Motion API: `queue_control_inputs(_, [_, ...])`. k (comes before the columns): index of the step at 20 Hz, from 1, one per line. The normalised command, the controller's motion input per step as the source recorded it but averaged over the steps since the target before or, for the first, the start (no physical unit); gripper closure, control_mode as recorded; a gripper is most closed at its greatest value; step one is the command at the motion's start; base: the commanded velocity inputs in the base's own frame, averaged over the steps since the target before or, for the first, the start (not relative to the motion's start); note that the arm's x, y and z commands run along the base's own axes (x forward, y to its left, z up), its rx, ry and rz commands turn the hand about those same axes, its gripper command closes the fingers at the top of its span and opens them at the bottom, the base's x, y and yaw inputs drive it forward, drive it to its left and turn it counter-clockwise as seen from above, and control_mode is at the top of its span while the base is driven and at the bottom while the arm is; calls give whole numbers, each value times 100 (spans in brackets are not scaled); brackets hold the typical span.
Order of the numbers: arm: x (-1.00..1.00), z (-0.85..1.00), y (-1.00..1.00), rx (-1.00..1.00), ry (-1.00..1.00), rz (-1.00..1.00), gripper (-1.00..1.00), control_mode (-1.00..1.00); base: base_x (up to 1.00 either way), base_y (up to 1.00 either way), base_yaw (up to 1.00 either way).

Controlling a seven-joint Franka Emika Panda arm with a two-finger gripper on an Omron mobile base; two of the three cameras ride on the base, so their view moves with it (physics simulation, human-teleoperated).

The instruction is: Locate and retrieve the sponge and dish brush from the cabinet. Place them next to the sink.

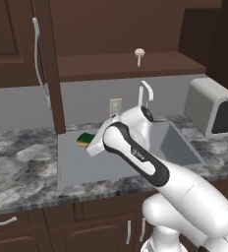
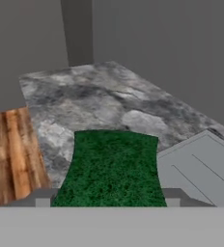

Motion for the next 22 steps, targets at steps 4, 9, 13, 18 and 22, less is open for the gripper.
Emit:
queue_control_inputs(4, [22,-30,39,0,0,11,100,-100,0,0,0])
queue_control_inputs(9, [23,-27,37,0,0,11,100,-100,0,0,0])
queue_control_inputs(13, [29,-24,38,0,0,10,100,-100,0,0,0])
queue_control_inputs(18, [24,-17,33,-1,5,2,100,-100,0,0,0])
queue_control_inputs(22, [31,-18,18,-7,10,-1,100,-100,0,0,0])
